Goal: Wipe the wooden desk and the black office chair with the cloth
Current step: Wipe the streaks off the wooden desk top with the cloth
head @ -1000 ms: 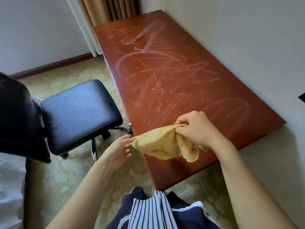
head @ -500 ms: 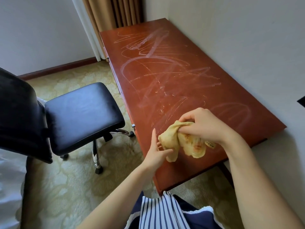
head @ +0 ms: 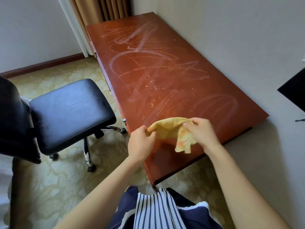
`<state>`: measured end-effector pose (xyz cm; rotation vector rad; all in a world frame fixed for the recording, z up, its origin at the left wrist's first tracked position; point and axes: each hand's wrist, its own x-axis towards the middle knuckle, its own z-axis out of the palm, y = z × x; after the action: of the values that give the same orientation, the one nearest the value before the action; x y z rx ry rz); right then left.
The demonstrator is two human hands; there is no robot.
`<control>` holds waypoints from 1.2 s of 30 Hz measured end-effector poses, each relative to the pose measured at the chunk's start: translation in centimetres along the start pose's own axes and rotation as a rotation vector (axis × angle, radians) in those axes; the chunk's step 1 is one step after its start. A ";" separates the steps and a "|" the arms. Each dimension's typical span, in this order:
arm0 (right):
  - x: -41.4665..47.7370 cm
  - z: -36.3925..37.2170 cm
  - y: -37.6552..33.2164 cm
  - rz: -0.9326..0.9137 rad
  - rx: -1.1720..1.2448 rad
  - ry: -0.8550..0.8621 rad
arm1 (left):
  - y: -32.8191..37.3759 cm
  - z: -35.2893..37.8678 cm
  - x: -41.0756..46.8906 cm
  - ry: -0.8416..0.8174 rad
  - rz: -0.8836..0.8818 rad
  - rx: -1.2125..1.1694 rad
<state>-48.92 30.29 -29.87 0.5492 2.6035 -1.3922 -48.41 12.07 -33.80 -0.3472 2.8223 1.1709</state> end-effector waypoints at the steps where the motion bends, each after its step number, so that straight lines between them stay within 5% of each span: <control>1: -0.5 1.1 0.6 0.039 0.097 -0.019 | 0.5 0.1 -0.5 0.022 0.014 0.008; 8: -4.0 5.7 2.1 0.439 0.804 -0.273 | 1.1 1.1 -3.5 -0.052 0.276 0.082; 13: -4.3 6.3 3.2 0.527 0.740 -0.249 | -0.8 1.9 -5.2 -0.284 0.566 0.187; 17: -3.9 5.9 4.3 0.634 0.847 -0.164 | -0.8 2.2 -5.7 -0.372 0.630 0.102; 21: -2.8 4.8 5.2 0.351 0.683 0.123 | -0.6 1.6 -5.6 -0.303 0.545 0.031; 24: -1.8 3.3 5.3 -0.129 0.229 0.479 | -1.4 1.1 -5.4 -0.264 0.480 0.037; 27: -0.5 2.8 6.1 -0.486 -0.212 0.627 | -2.3 1.0 -5.3 -0.226 0.393 0.014; 31: -0.8 5.3 8.0 -0.649 -0.459 0.460 | -3.3 1.2 -5.5 -0.196 0.328 -0.009; 36: -1.8 7.9 10.1 -0.638 -0.684 0.182 | -4.8 1.5 -5.9 -0.220 0.258 0.013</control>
<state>-43.84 28.46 -41.60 -0.2875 3.2923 -0.4405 -41.58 10.96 -37.30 0.1449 2.7354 1.1509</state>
